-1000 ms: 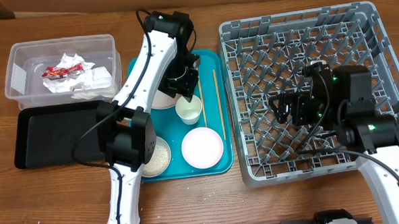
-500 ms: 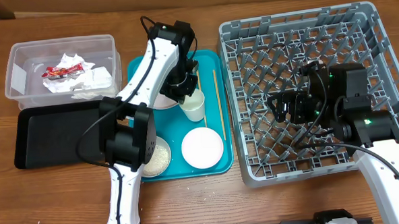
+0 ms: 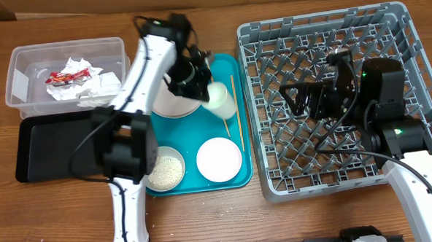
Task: Sort waste into correct bins and load items into the dishwasher
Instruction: 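Hand the paper cup from the left gripper to the right gripper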
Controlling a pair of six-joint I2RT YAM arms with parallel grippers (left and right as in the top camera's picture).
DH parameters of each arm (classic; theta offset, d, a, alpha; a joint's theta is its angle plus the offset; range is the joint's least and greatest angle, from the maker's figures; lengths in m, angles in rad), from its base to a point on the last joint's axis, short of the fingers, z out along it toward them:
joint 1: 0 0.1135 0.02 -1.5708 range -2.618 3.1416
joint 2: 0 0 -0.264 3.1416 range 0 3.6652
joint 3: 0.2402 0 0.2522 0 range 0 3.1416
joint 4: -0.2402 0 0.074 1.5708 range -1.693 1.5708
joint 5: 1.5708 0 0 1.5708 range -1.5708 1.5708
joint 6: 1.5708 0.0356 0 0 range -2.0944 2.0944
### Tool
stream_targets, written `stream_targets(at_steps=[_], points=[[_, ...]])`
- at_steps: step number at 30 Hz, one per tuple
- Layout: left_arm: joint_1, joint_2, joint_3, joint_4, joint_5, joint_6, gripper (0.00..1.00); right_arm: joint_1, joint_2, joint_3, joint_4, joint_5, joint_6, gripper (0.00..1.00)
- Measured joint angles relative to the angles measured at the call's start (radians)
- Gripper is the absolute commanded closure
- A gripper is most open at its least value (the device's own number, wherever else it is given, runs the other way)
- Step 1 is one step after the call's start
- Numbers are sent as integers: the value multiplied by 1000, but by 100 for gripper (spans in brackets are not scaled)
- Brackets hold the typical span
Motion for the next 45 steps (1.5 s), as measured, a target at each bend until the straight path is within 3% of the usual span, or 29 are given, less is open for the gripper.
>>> stream_targets(at_steps=[7, 13, 20, 39, 41, 45], points=[[113, -64, 22, -90, 439, 158, 96, 0, 84, 1, 154, -174, 92, 3], [107, -66, 24, -198, 651, 303, 96, 3, 255, 1, 413, -462, 114, 4], [105, -66, 24, -232, 742, 363, 96, 69, 328, 1, 554, -621, 138, 4], [69, -66, 24, -243, 823, 381, 96, 142, 329, 1, 702, -562, 145, 10], [68, -66, 24, -243, 827, 381, 96, 143, 329, 1, 721, -558, 146, 13], [68, -66, 24, -245, 836, 384, 96, 143, 331, 1, 732, -544, 144, 28]])
